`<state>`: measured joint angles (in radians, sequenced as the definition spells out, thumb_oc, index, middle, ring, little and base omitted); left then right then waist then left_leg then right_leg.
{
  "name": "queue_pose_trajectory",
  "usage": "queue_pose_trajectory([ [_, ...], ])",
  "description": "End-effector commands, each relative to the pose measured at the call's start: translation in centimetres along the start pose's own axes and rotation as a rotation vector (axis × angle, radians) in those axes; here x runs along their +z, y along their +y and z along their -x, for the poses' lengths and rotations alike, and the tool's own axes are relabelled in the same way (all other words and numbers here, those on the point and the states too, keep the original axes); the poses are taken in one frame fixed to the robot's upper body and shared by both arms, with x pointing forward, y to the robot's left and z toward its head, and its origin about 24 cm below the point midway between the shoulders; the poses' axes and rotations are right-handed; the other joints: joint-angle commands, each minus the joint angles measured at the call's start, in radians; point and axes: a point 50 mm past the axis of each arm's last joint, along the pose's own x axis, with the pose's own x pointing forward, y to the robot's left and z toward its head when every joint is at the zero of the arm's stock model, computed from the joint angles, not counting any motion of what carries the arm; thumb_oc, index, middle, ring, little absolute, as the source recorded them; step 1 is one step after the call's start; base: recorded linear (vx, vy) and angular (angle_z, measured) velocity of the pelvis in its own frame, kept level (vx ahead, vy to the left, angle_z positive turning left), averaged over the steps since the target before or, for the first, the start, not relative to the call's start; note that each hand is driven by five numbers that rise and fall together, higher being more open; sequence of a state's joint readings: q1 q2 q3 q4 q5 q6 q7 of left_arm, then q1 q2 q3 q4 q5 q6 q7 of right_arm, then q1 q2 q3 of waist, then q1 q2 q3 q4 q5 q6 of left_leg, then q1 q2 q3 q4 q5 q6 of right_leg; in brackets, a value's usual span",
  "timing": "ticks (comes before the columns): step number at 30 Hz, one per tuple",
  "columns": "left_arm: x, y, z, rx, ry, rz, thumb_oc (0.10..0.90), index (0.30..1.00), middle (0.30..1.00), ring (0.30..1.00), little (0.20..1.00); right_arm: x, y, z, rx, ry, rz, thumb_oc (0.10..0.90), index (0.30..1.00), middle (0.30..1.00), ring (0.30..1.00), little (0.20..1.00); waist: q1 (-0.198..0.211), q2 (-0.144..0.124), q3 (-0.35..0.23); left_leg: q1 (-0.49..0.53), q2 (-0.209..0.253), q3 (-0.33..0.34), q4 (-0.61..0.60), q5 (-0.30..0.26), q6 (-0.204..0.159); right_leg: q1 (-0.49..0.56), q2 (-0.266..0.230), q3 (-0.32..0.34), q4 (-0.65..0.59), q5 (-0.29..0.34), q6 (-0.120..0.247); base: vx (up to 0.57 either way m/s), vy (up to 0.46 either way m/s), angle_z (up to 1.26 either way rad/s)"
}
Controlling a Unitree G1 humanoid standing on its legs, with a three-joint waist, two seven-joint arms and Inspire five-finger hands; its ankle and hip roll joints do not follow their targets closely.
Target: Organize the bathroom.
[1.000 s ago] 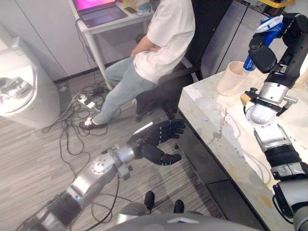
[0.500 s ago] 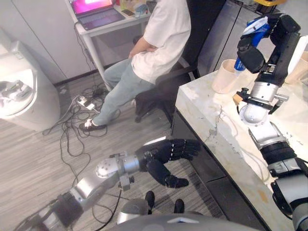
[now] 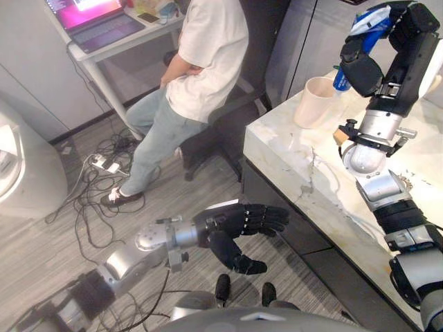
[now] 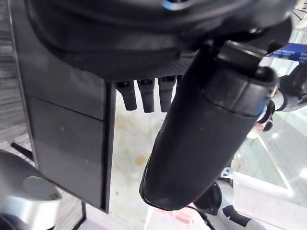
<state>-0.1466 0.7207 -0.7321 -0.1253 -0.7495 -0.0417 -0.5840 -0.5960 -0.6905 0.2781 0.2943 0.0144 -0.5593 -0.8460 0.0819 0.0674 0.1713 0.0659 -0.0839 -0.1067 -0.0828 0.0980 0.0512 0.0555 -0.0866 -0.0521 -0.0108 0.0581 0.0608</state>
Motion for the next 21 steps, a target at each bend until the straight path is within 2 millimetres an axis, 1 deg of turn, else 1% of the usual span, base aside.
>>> queue_pose_trajectory([
  [1,2.5,-1.6,-1.3,-0.111,-0.203,0.011,0.8,0.9,0.9,0.9,0.9,3.8,-0.7,-4.5,-0.066,-0.252,-0.128,0.4,0.3,0.3,0.3,0.3,0.008,-0.027,-0.116,-0.053,-0.014,-0.073,0.031,-0.065,0.022,-0.077,-0.068,-0.039,0.361,0.005,0.024,0.07,0.117,-0.06],
  [2,2.4,-1.6,-1.4,-0.107,-0.198,0.01,0.8,0.9,0.9,0.9,0.9,3.7,-0.8,-4.6,-0.062,-0.251,-0.128,0.4,0.3,0.3,0.3,0.3,0.004,-0.027,-0.112,-0.045,-0.019,-0.078,0.031,-0.069,0.025,-0.097,-0.064,-0.036,0.378,0.018,0.021,0.09,0.052,-0.04],
  [3,2.2,-1.5,-1.4,-0.099,-0.192,0.004,0.8,0.9,0.9,0.9,0.9,3.8,-0.7,-4.8,-0.057,-0.25,-0.133,0.4,0.3,0.3,0.3,0.3,0.002,-0.029,-0.107,-0.036,-0.021,-0.074,0.027,-0.074,0.025,-0.117,-0.064,-0.042,0.356,0.026,0.02,0.09,0.017,-0.04],
  [4,2.2,-1.5,-1.4,-0.094,-0.192,0.003,0.8,0.9,0.9,0.9,0.9,3.9,-0.7,-4.9,-0.056,-0.251,-0.136,0.4,0.3,0.3,0.3,0.3,0.001,-0.03,-0.104,-0.031,-0.019,-0.069,0.025,-0.076,0.022,-0.123,-0.064,-0.048,0.327,0.023,0.02,0.1,-0.033,-0.08],
  [5,2.0,-1.4,-1.2,-0.084,-0.203,0.014,0.8,0.9,0.9,0.9,0.9,4.0,-0.5,-5.1,-0.052,-0.251,-0.144,0.4,0.3,0.3,0.3,0.3,0.001,-0.033,-0.098,-0.022,-0.012,-0.055,0.022,-0.085,0.014,-0.132,-0.061,-0.063,0.246,0.01,0.021,0.08,-0.059,-0.16],
  [6,2.0,-1.3,-1.1,-0.079,-0.21,0.019,0.8,0.9,0.9,0.9,0.9,4.0,-0.4,-5.2,-0.049,-0.252,-0.15,0.4,0.3,0.3,0.3,0.3,0.002,-0.034,-0.094,-0.015,-0.009,-0.048,0.02,-0.094,0.01,-0.128,-0.056,-0.074,0.193,0.015,0.024,0.09,-0.102,-0.4],
  [7,1.9,-1.2,-1.0,-0.071,-0.221,0.018,0.8,0.9,0.9,0.9,0.9,4.2,-0.1,-5.3,-0.04,-0.258,-0.157,0.4,0.3,0.3,0.3,0.3,0.006,-0.044,-0.087,-0.007,-0.014,-0.034,0.016,-0.115,0.008,-0.142,-0.055,-0.094,0.108,0.052,0.044,0.05,-0.118,-0.5],
  [8,1.7,-1.1,-1.1,-0.056,-0.226,0.012,0.8,0.9,0.9,0.9,0.9,4.5,0.5,-5.5,-0.027,-0.263,-0.168,0.4,0.3,0.3,0.3,0.3,0.002,-0.05,-0.072,0.002,-0.021,-0.027,0.018,-0.131,0.01,-0.181,-0.052,-0.094,0.088,0.115,0.063,0.05,-0.125,-0.7],
  [10,1.5,-1.0,-1.3,-0.027,-0.224,0.01,0.8,0.9,0.9,0.9,0.9,4.7,0.9,-5.5,-0.02,-0.247,-0.185,0.4,0.3,0.3,0.3,0.3,-0.001,-0.052,-0.066,0.011,-0.011,-0.025,0.017,-0.136,0.014,-0.178,-0.028,-0.059,0.067,0.091,0.059,0.06,-0.117,-0.45],
  [11,1.4,-0.8,-1.3,-0.019,-0.218,0.002,0.8,0.9,0.9,0.9,0.9,4.5,1.0,-5.4,-0.016,-0.24,-0.179,0.4,0.3,0.3,0.3,0.3,0.0,-0.055,-0.066,0.016,-0.003,-0.027,0.012,-0.135,0.012,-0.159,-0.021,-0.064,0.045,0.079,0.058,0.07,-0.132,-0.01],
  [14,1.5,-0.7,-1.4,-0.022,-0.224,0.01,0.8,0.9,0.9,0.9,0.9,4.5,1.2,-5.6,-0.018,-0.228,-0.176,0.4,0.3,0.3,0.3,0.3,0.009,-0.06,-0.074,0.02,0.01,-0.026,0.0,-0.129,0.008,-0.129,-0.014,-0.07,0.007,0.069,0.057,0.07,-0.097,0.13],
  [16,1.4,-1.0,-1.5,-0.019,-0.222,0.019,0.8,0.9,0.9,0.9,0.9,4.1,1.3,-5.7,-0.014,-0.212,-0.167,0.4,0.3,0.3,0.3,0.3,0.018,-0.068,-0.095,0.021,0.018,-0.026,-0.004,-0.129,-0.001,-0.087,-0.008,-0.08,-0.034,0.054,0.059,0.11,-0.082,0.16],
  [21,1.1,-1.3,-1.3,-0.014,-0.219,0.034,0.8,0.9,0.9,0.9,0.9,3.5,0.9,-5.4,-0.011,-0.194,-0.17,0.4,0.3,0.3,0.3,0.3,0.026,-0.075,-0.111,0.021,0.031,-0.022,-0.004,-0.131,-0.012,-0.056,-0.004,-0.093,-0.046,0.026,0.059,0.08,-0.05,0.08],
])
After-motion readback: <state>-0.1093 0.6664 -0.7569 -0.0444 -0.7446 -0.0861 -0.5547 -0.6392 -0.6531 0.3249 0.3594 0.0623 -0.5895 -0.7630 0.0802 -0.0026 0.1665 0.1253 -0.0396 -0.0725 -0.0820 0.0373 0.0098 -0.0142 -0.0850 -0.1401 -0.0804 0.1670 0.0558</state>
